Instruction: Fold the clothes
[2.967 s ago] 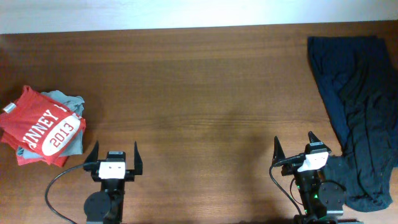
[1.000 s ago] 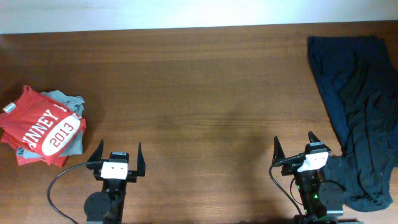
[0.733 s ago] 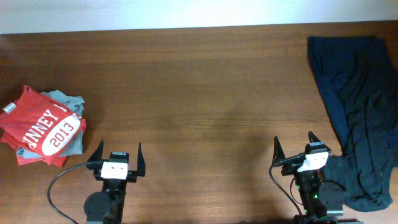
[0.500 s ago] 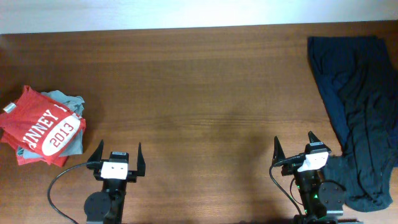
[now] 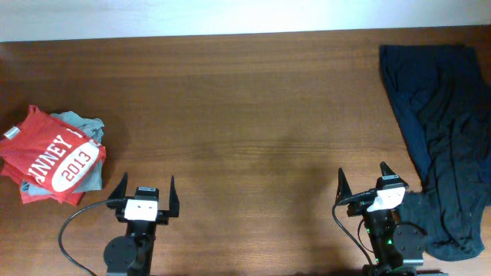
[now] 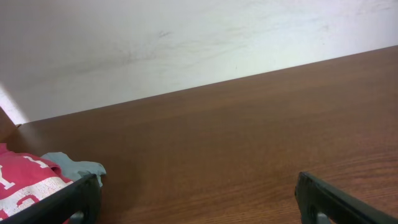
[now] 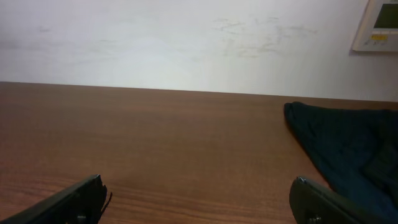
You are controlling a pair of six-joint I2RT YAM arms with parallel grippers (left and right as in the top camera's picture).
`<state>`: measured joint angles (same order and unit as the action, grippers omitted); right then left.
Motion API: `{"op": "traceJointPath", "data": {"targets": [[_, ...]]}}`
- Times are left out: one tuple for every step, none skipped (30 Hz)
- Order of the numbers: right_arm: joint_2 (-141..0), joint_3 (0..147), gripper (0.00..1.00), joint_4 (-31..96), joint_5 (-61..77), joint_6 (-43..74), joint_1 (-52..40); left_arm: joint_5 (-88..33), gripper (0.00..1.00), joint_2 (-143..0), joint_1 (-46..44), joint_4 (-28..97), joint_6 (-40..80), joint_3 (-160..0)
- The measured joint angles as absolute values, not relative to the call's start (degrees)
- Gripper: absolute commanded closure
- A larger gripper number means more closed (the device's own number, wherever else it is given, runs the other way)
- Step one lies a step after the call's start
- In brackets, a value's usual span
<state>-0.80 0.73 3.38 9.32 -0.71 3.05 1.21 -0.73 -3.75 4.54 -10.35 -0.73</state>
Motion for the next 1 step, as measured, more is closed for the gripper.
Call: {"op": "traceJointPath", "data": {"targets": [[-0.8, 0.7, 0.01, 3.4, 9.3, -0.7, 3.0, 1.2, 0.01, -0.7, -3.7, 4.5, -10.4, -0.7]]}}
